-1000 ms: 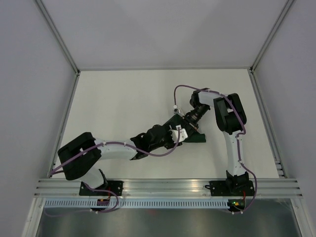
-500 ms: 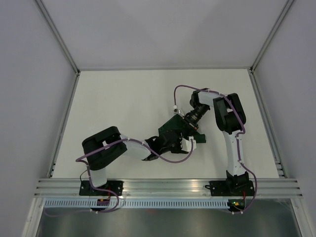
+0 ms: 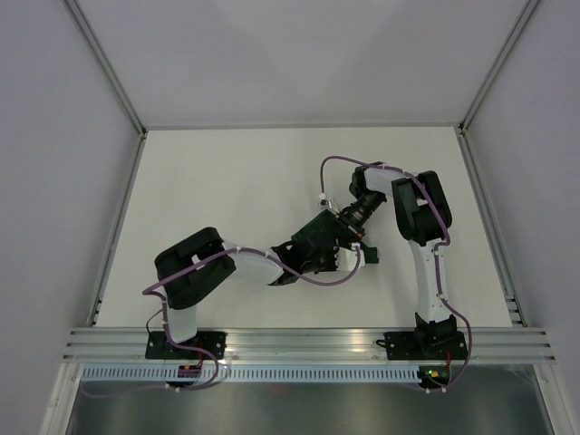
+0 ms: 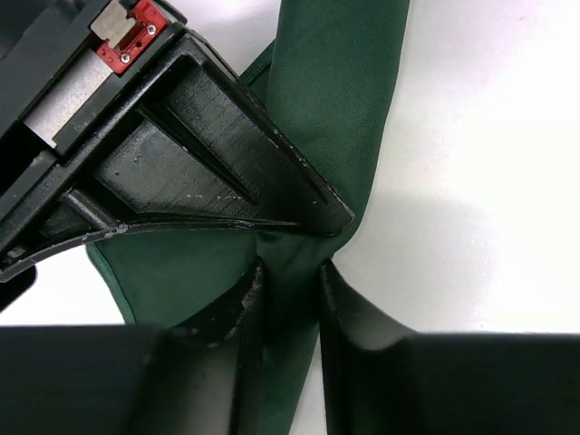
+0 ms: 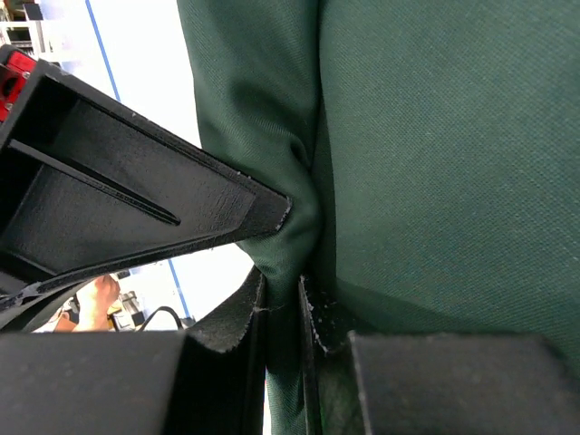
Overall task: Fold the napkin, place the utensils inside, and roll it up
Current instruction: Roll the napkin at the center of the board.
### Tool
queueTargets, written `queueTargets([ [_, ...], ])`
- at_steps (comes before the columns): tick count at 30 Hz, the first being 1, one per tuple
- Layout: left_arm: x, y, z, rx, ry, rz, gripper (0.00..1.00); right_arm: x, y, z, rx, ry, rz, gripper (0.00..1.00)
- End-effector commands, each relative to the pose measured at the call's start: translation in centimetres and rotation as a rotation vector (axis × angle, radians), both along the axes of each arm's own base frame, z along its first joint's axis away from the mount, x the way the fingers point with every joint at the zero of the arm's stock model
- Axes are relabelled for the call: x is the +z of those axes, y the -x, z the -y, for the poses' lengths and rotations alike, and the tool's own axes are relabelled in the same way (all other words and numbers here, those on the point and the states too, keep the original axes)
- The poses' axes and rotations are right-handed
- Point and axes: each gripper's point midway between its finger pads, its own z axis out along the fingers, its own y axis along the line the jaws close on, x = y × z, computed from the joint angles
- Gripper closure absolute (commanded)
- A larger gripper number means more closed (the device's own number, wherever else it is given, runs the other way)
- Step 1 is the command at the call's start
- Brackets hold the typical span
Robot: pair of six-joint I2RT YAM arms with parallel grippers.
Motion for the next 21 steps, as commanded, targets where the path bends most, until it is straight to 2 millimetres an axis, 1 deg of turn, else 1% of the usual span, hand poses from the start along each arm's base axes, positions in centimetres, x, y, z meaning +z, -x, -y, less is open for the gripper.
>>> queueTargets([
  [1,-4.3,2.9,-1.2,-0.004,-0.080,-0.222,0.79,-5.2,-2.0,2.0,0.110,0.079,0.173,0.96],
  [2,-4.4,2.9,-1.2,0.008,-0.070,-0.250,0.82,-5.0,-1.9,1.9,0.104,0.073,0.174,0.94],
  [4,-4.7,3.6,-1.3,-0.003,-0.068,-0.300,0.87,-4.4,-2.2,1.8,0.091,0.067,0.194,0.87],
  [5,-4.8,3.7,-1.3,0.004,-0.063,-0.321,0.93,-4.2,-2.0,1.7,0.084,0.062,0.191,0.84],
  [6,-4.8,4.1,-1.2,-0.008,-0.057,-0.342,0.94,-3.9,-2.2,1.6,0.080,0.057,0.202,0.77],
  [7,-4.9,4.4,-1.3,-0.012,-0.062,-0.360,0.96,-3.2,-2.5,1.4,0.064,0.053,0.224,0.72],
  [8,-5.1,4.6,-1.4,-0.007,-0.059,-0.384,0.97,-3.0,-2.5,1.4,0.056,0.051,0.232,0.65],
  [9,-5.1,4.9,-1.3,-0.018,-0.056,-0.403,0.98,-2.6,-2.6,1.3,0.047,0.045,0.247,0.63],
  [10,-5.3,5.1,-1.4,-0.018,-0.059,-0.420,0.98,-1.6,-3.1,1.1,0.027,0.044,0.278,0.60],
  [11,-5.2,5.1,-1.5,-0.011,-0.055,-0.439,0.98,-1.3,-3.0,1.3,0.011,0.049,0.285,0.58],
  [12,-5.3,5.5,-1.5,-0.024,-0.052,-0.465,0.98,-0.9,-3.6,1.1,-0.004,0.040,0.327,0.53],
  [13,-5.4,5.6,-1.6,-0.024,-0.053,-0.479,0.98,0.3,-3.8,1.2,-0.036,0.039,0.354,0.51],
  [15,-5.5,6.0,-1.7,-0.025,-0.058,-0.522,0.98,1.2,-4.9,1.2,-0.076,0.026,0.416,0.47],
  [16,-5.6,6.2,-1.8,-0.028,-0.056,-0.540,0.98,2.2,-5.4,1.7,-0.112,0.025,0.446,0.47],
  [17,-5.6,6.0,-1.8,-0.018,-0.051,-0.558,0.98,2.7,-5.7,1.8,-0.152,0.029,0.452,0.46],
  [18,-5.8,6.2,-2.0,-0.020,-0.062,-0.582,0.98,3.7,-7.0,2.2,-0.197,0.017,0.506,0.46],
  [19,-5.9,6.3,-2.1,-0.011,-0.063,-0.603,0.98,3.9,-7.1,2.5,-0.229,0.015,0.508,0.45],
  [20,-5.7,5.9,-2.0,-0.004,-0.056,-0.615,0.98,4.2,-7.5,2.9,-0.277,0.021,0.507,0.45],
  [21,-5.8,6.3,-2.2,-0.009,-0.064,-0.655,0.98,4.5,-8.4,3.2,-0.309,0.010,0.543,0.45],
])
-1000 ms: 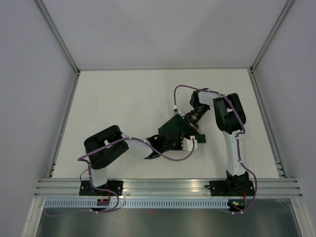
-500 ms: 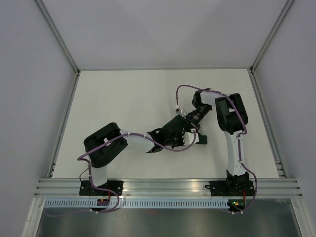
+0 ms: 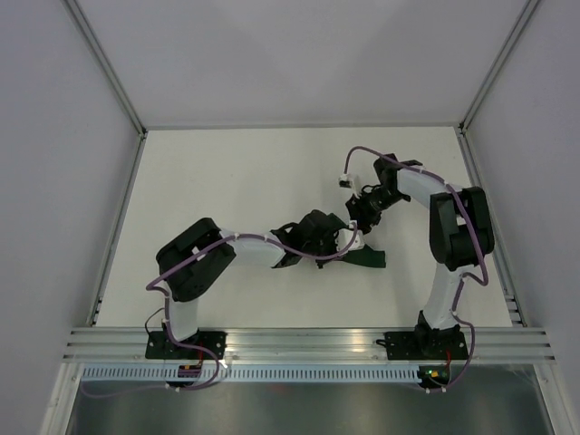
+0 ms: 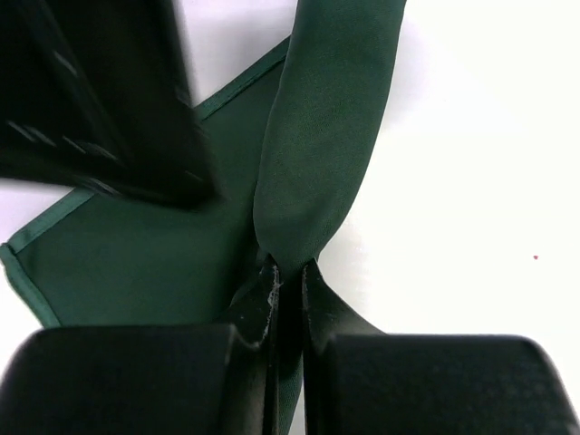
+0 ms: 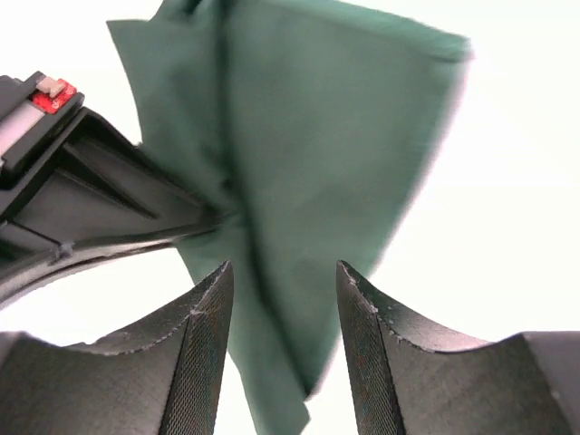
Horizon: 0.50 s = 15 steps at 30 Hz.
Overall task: Fold the napkin, place the utensils inside, and roll it up
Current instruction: Roll the napkin at the center of the board.
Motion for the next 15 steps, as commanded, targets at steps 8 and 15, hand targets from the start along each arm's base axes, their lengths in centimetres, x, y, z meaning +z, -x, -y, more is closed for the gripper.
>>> queueTargets([
  [8,-5.9,4.9,-4.0,0.042,-0.224,-0.547,0.97,5.4,-6.7,5.9,-0.327,-0.105,0.353,0.44],
  [15,-6.7,5.3,-4.4,0.073,-0.296,-0.753,0.96,9.1,-3.1,7.0,-0.251,-0.138,0.591,0.40],
])
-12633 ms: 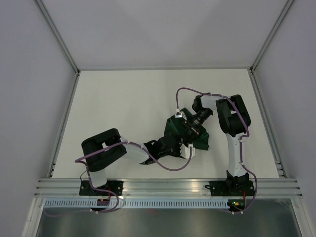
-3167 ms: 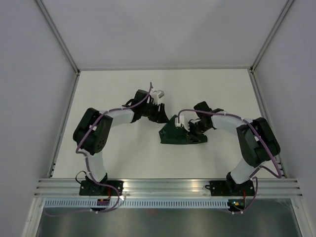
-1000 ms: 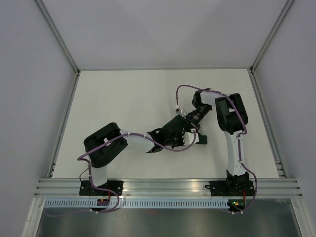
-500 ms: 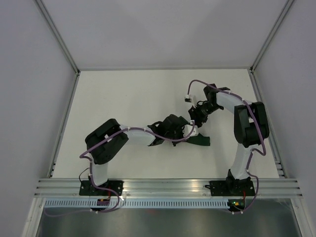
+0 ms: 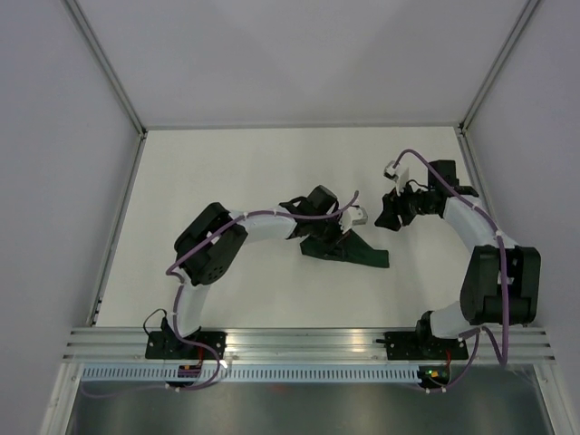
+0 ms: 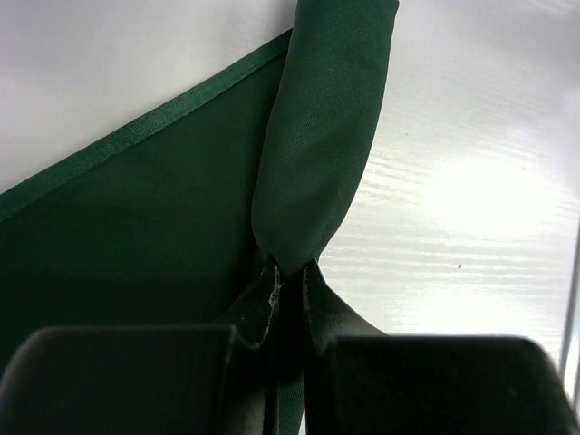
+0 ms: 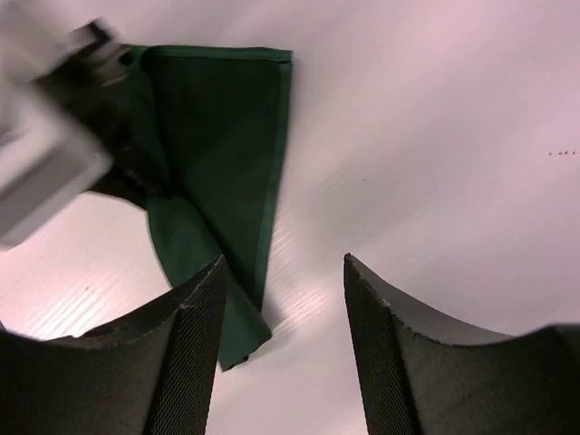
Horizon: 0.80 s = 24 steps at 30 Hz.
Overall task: Fold the napkin, place the utensils inside, and roll it up
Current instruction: Roll the napkin at the center of the board.
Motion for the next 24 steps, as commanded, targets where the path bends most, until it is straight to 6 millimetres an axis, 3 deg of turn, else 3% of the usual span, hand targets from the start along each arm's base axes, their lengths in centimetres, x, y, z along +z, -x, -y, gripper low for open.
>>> queueTargets([
  [1,-5.9,5.2,-5.2,0.035,-0.302,-0.371,0.96,2.0,1.6,-1.1,0.101,-0.009,0.181,0.40],
  [4,-6.5,4.5,-5.1,0.063,-0.333,-0.440,0.96,1.4,3.2,-1.5,0.137,0.048,0.239,0.37],
  [9,-6.9,4.3,-5.5,0.108,-0.367,-0.554,0.94,-0.8,6.5,-4.5,0.285,0.143,0.315,0.36],
  [14,-7.2,3.9,-5.5,0.128,-0.374,-0.604,0.93,-2.2,7.2,-5.5,0.350,0.244,0.424,0.31],
  [24,-7.3,3.0,-5.0,0.164,-0.383,-0.659,0.91,-5.1,8.6,-7.8,0.472,0.317,0.410,0.30],
])
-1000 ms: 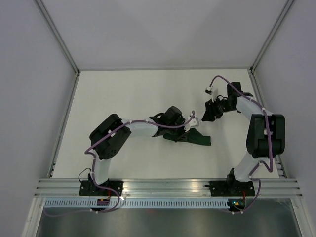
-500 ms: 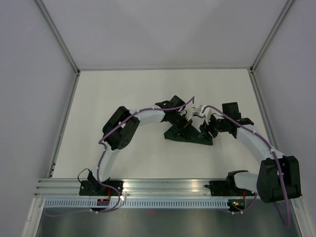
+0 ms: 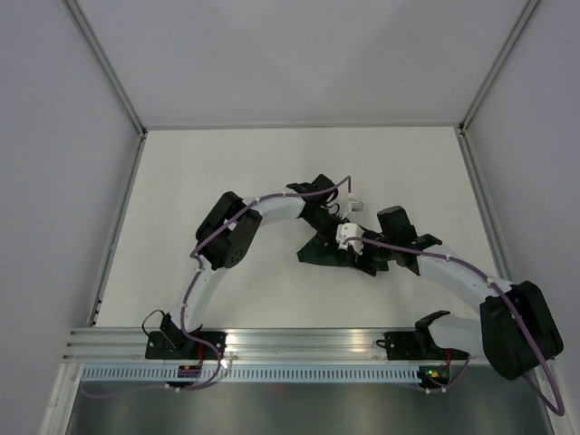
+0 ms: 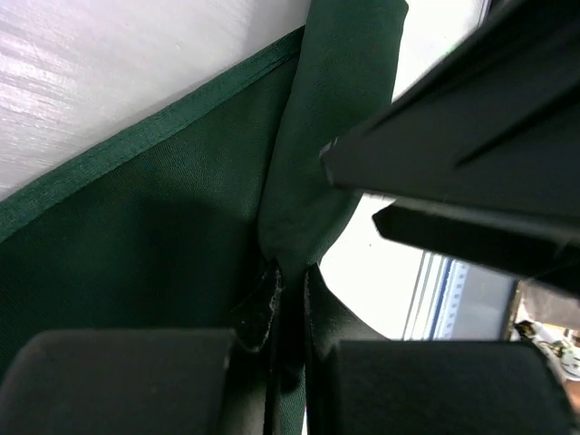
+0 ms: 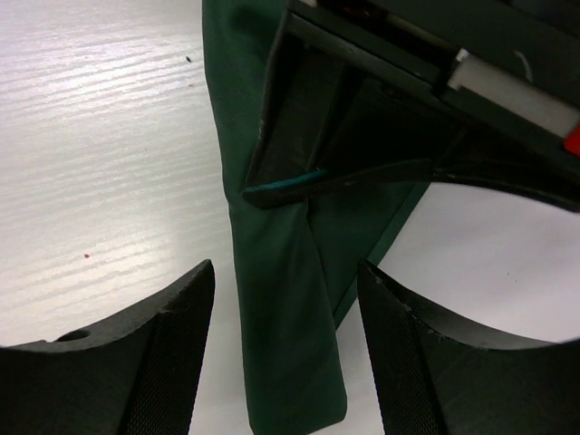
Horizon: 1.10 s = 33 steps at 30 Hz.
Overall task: Fold the napkin, place the utensils inside, and roll it up
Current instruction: Roll the napkin at the center of the board.
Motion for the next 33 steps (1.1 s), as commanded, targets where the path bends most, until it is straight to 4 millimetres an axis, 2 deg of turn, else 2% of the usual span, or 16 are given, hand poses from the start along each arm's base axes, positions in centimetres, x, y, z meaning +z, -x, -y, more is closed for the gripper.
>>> queueTargets([
  [1,-7.0,1.9,-4.5,0.045,-0.310,-0.088,0.91,-0.2,-0.6,-0.8,0.035,0.030,0.062,0.30],
  [6,-7.2,1.8,-4.4,0.052,-0.316,-0.098,0.90,-1.4,0.5,-1.9,0.077,0.064,0.038,0.30],
  [14,-6.9,1.6,-4.1,0.052,-0.295,-0.110,0.88,-3.0,0.0,-1.9,0.071,0.126,0.052,0.36],
  [17,-6.2,1.3,-3.8,0.050,-0.268,-0.110,0.83,-3.4,0.0,-1.6,0.070,0.142,0.058,0.46],
  [18,-5.9,1.1,-3.7,0.053,-0.259,-0.110,0.81,-3.5,0.1,-1.6,0.070,0.144,0.055,0.53],
  [20,-5.2,0.7,-3.3,0.057,-0.233,-0.114,0.71,-3.6,0.1,-1.5,0.070,0.147,0.047,0.64],
  [21,-4.9,0.3,-3.3,0.065,-0.223,-0.112,0.68,-3.8,0.2,-1.5,0.070,0.151,0.041,0.71],
  [23,-3.8,-0.1,-2.9,0.062,-0.180,-0.121,0.60,-4.0,0.4,-1.5,0.078,0.153,0.026,0.78],
  [24,-3.4,-0.4,-2.9,0.069,-0.171,-0.119,0.58,-4.2,0.6,-1.4,0.081,0.159,0.016,0.85],
  [27,-1.9,-1.3,-2.6,0.080,-0.122,-0.111,0.53,-4.5,0.9,-1.4,0.091,0.168,-0.009,0.88],
  [33,0.6,-3.5,-2.6,0.126,-0.069,-0.050,0.50,-4.8,1.0,-1.2,0.090,0.184,-0.027,0.91],
])
